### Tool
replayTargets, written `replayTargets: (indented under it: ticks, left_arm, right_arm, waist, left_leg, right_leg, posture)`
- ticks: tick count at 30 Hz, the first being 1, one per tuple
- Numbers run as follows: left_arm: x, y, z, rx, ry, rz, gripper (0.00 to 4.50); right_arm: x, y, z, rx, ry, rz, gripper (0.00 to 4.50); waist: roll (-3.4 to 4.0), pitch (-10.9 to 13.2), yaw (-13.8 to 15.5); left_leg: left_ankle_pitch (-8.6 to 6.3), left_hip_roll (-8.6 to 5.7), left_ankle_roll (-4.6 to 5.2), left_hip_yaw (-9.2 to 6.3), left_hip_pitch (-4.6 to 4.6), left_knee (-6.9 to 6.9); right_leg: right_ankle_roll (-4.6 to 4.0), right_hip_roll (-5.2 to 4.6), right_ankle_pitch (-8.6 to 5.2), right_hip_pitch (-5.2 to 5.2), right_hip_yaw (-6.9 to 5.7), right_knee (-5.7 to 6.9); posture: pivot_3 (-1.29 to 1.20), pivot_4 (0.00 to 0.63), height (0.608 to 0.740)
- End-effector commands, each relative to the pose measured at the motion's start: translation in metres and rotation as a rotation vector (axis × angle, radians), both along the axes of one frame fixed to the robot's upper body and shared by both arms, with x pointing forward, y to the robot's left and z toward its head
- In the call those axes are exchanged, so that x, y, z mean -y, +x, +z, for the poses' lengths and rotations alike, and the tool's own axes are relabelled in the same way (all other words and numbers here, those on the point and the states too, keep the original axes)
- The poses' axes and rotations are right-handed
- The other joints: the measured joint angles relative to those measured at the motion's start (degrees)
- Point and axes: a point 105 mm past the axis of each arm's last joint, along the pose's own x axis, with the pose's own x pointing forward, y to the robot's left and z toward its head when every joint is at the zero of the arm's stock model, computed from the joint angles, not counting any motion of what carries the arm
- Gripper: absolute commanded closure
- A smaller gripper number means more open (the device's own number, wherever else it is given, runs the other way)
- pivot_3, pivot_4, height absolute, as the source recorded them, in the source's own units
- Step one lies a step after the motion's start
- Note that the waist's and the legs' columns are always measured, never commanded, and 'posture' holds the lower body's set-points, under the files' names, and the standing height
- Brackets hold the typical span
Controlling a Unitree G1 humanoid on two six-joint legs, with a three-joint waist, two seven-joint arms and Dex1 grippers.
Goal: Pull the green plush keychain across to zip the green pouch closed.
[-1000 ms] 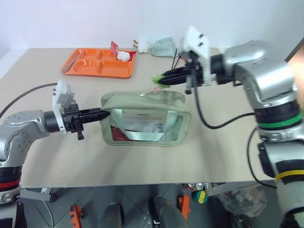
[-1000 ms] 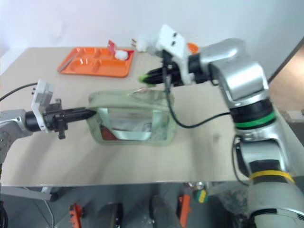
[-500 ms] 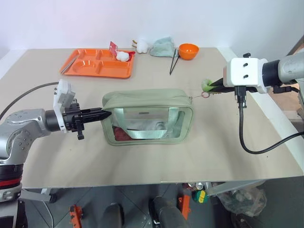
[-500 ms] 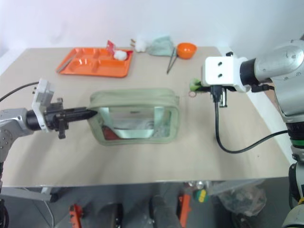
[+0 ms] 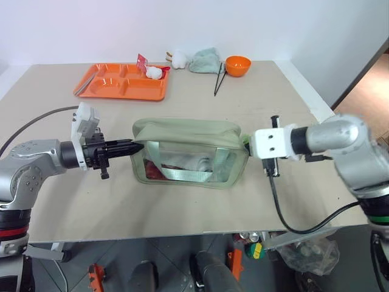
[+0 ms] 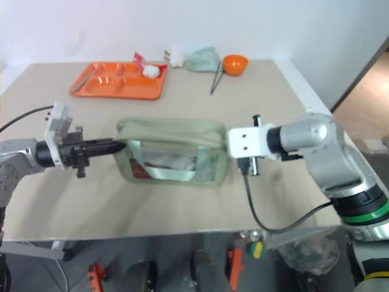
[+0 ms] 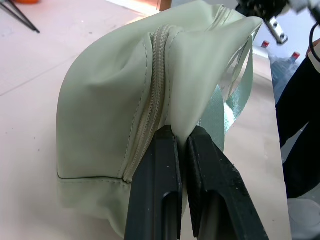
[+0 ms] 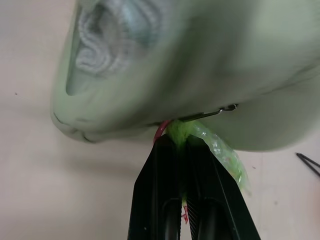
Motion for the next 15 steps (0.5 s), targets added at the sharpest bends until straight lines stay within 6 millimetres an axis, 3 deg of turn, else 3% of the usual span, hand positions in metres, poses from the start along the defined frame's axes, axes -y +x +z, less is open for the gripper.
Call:
replayTargets:
  ticks: [1, 7, 11, 15]
  left_arm:
    - [-0.004, -0.004, 0.016, 0.058, 0.004, 0.006, 4.50]
    - [-0.005, -0.006, 0.019, 0.061, 0.011, 0.008, 4.50]
    - [-0.007, -0.007, 0.020, 0.061, 0.012, 0.013, 4.50]
    - [-0.007, -0.008, 0.020, 0.055, 0.013, 0.016, 4.50]
  right_arm:
    - [-0.009, 0.000, -0.014, 0.002, -0.029, 0.029, 4.46]
    - [-0.012, 0.006, -0.010, 0.015, -0.032, 0.040, 4.46]
    - [0.004, 0.010, -0.018, 0.014, -0.103, 0.021, 4.46]
    - [0.032, 0.026, 0.021, 0.078, -0.029, -0.106, 4.46]
  waist:
    - [0.00, 0.0, -0.1]
    - [-0.02, 0.0, -0.2]
    - [-0.02, 0.0, -0.2]
    - [-0.01, 0.0, -0.2]
  left_leg:
    - [0.00, 0.00, 0.00, 0.04, 0.02, 0.01]
    - [0.00, 0.07, 0.00, 0.06, 0.18, 0.01]
    - [0.01, 0.10, -0.01, 0.02, 0.21, 0.00]
    - [0.01, 0.09, -0.01, 0.08, 0.21, 0.01]
  right_leg:
    - [0.01, 0.00, 0.01, 0.00, 0.03, 0.00]
    - [-0.06, 0.13, 0.09, 0.08, 0.04, 0.01]
    - [-0.09, 0.17, 0.10, 0.11, 0.02, 0.02]
    - [-0.08, 0.15, 0.10, 0.11, 0.07, 0.02]
  posture:
    - [0.00, 0.150, 0.740]
    - [0.00, 0.150, 0.740]
    - [0.00, 0.150, 0.740]
    - [0.00, 0.150, 0.740]
